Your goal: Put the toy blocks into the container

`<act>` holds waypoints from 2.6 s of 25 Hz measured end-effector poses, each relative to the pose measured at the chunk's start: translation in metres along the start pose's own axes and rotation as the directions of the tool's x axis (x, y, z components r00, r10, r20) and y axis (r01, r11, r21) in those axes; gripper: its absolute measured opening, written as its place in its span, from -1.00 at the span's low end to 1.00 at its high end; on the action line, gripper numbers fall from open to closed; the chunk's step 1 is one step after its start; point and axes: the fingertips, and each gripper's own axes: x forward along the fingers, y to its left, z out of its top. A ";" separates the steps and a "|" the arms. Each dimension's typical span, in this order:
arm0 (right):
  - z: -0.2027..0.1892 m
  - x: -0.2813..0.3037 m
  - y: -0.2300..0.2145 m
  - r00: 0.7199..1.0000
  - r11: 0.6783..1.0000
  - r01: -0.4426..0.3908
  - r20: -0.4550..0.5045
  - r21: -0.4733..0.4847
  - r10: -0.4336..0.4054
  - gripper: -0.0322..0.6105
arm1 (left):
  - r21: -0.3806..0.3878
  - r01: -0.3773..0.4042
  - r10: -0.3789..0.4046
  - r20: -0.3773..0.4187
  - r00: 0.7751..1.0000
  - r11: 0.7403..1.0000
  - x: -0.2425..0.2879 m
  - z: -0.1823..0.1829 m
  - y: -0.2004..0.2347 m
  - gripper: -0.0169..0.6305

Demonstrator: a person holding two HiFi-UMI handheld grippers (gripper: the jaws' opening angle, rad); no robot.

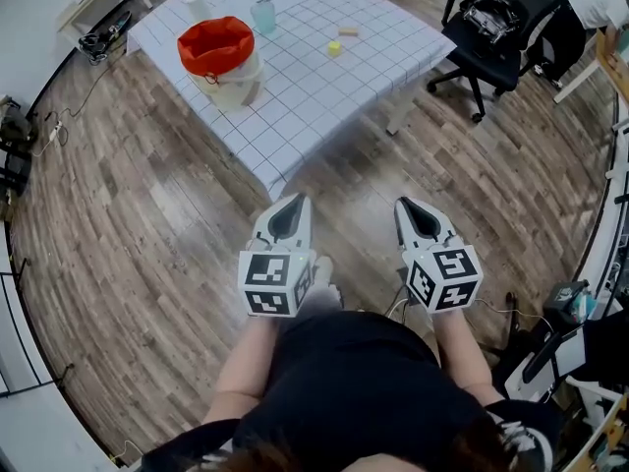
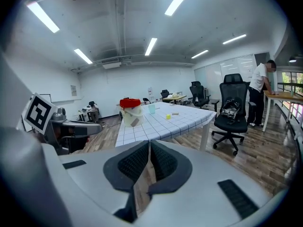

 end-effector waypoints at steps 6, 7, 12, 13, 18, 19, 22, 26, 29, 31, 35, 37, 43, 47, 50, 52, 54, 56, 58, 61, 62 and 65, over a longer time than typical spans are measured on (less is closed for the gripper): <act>0.016 0.042 -0.005 1.000 1.000 0.000 -0.007 0.010 0.000 -0.75 | 0.003 0.012 -0.012 -0.003 1.000 1.000 0.032 0.016 0.030 -0.86; 0.018 0.049 -0.004 1.000 1.000 -0.001 -0.010 0.010 0.001 -0.74 | 0.008 0.015 -0.015 -0.008 1.000 1.000 0.036 0.018 0.035 -0.86; 0.035 0.090 0.005 1.000 1.000 -0.017 -0.010 0.000 0.017 -0.70 | 0.007 0.014 -0.014 -0.021 1.000 1.000 0.052 0.028 0.069 -0.86; 0.038 0.099 0.008 1.000 1.000 -0.018 -0.009 -0.002 0.018 -0.68 | 0.005 0.013 -0.012 -0.022 1.000 1.000 0.055 0.030 0.077 -0.86; 0.047 0.133 0.016 0.999 1.000 -0.023 -0.026 -0.011 0.023 -0.63 | 0.007 0.023 -0.023 -0.034 0.999 1.000 0.071 0.035 0.108 -0.86; 0.049 0.140 0.017 0.999 1.000 -0.025 -0.028 -0.014 0.024 -0.62 | 0.010 0.021 -0.021 -0.033 0.999 1.000 0.074 0.038 0.115 -0.86; 0.055 0.155 0.018 0.999 0.999 -0.032 -0.038 -0.022 0.032 -0.59 | -0.003 0.007 -0.007 -0.030 1.000 1.000 0.083 0.042 0.131 -0.86; 0.068 0.175 0.009 0.999 0.999 -0.032 -0.038 -0.026 0.031 -0.56 | -0.013 0.005 -0.006 -0.029 1.000 1.000 0.098 0.049 0.140 -0.86; 0.079 0.197 -0.003 0.999 0.999 -0.040 -0.035 -0.033 0.039 -0.54 | -0.015 -0.003 0.002 -0.022 1.000 1.000 0.112 0.055 0.145 -0.86; 0.087 0.216 -0.012 0.998 0.998 -0.054 -0.035 -0.041 0.052 -0.51 | -0.020 -0.007 0.006 -0.021 1.000 1.000 0.124 0.059 0.148 -0.86; 0.110 0.255 -0.034 0.995 0.993 -0.092 -0.036 -0.070 0.089 -0.49 | -0.034 -0.032 0.032 -0.020 0.999 0.999 0.154 0.069 0.155 -0.86; 0.122 0.275 -0.047 0.993 0.989 -0.115 -0.049 -0.091 0.111 -0.48 | -0.055 -0.059 0.057 -0.021 0.998 0.997 0.171 0.075 0.159 -0.86; 0.152 0.335 -0.083 0.978 0.970 -0.195 -0.100 -0.146 0.181 -0.45 | -0.094 -0.119 0.115 -0.044 0.992 0.988 0.229 0.096 0.168 -0.86; 0.160 0.372 -0.102 0.962 0.955 -0.254 -0.138 -0.151 0.234 -0.45 | -0.106 -0.143 0.138 -0.056 0.989 0.984 0.263 0.104 0.170 -0.85; 0.160 0.399 -0.113 0.950 0.944 -0.291 -0.167 -0.159 0.265 -0.45 | -0.120 -0.167 0.160 -0.070 0.985 0.979 0.284 0.105 0.175 -0.85; 0.159 0.415 -0.120 0.940 0.935 -0.314 -0.189 -0.165 0.283 -0.44 | -0.135 -0.190 0.179 -0.085 0.980 0.973 0.296 0.102 0.179 -0.85; 0.157 0.430 -0.125 0.931 0.925 -0.337 -0.212 -0.178 0.298 -0.44 | -0.149 -0.210 0.197 -0.102 0.975 0.966 0.308 0.099 0.184 -0.85; 0.153 0.444 -0.130 0.920 0.913 -0.360 -0.235 -0.192 0.313 -0.44 | -0.160 -0.228 0.211 -0.116 0.970 0.960 0.319 0.095 0.189 -0.85; 0.147 0.458 -0.133 0.906 0.901 -0.386 -0.264 -0.198 0.331 -0.43 | -0.169 -0.245 0.226 -0.125 0.966 0.955 0.328 0.092 0.193 -0.85; 0.134 0.478 -0.137 0.883 0.881 -0.422 -0.316 -0.214 0.346 -0.40 | -0.192 -0.273 0.251 -0.132 0.959 0.943 0.337 0.089 0.199 -0.85; 0.130 0.484 -0.138 0.877 0.873 -0.431 -0.332 -0.226 0.347 -0.38 | -0.201 -0.281 0.258 -0.134 0.957 0.938 0.339 0.088 0.201 -0.85; 0.120 0.501 -0.142 0.862 0.853 -0.455 -0.368 -0.256 0.349 -0.37 | -0.218 -0.299 0.273 -0.145 0.951 0.929 0.348 0.083 0.207 -0.85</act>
